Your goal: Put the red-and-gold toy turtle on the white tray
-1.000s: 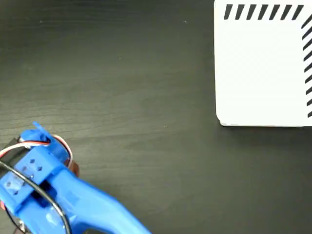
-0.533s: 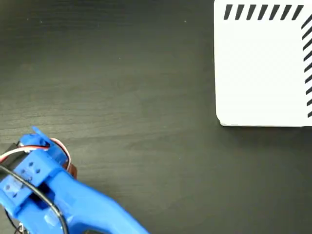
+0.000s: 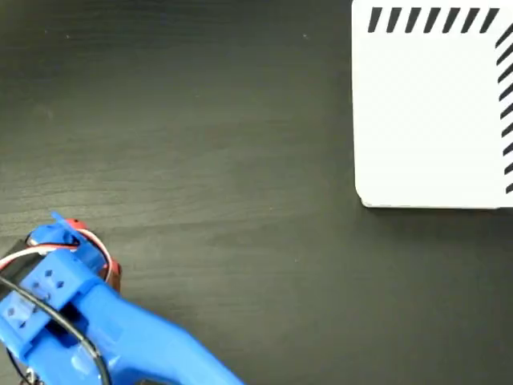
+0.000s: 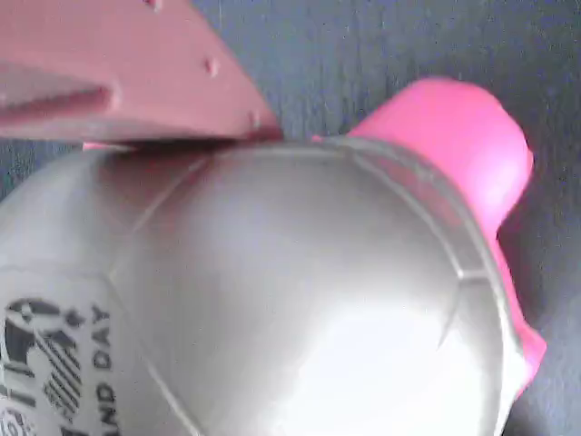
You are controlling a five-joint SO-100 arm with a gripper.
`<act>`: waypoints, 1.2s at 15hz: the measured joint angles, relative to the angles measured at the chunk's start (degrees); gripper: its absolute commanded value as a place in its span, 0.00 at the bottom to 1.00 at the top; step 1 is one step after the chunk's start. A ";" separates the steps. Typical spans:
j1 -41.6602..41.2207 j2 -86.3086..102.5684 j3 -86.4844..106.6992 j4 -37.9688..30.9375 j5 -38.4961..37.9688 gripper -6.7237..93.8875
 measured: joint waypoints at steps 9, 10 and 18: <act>3.34 1.41 -16.52 13.89 14.33 0.07; 4.83 3.52 -20.21 16.35 17.14 0.07; 20.04 9.76 -29.44 21.01 31.99 0.07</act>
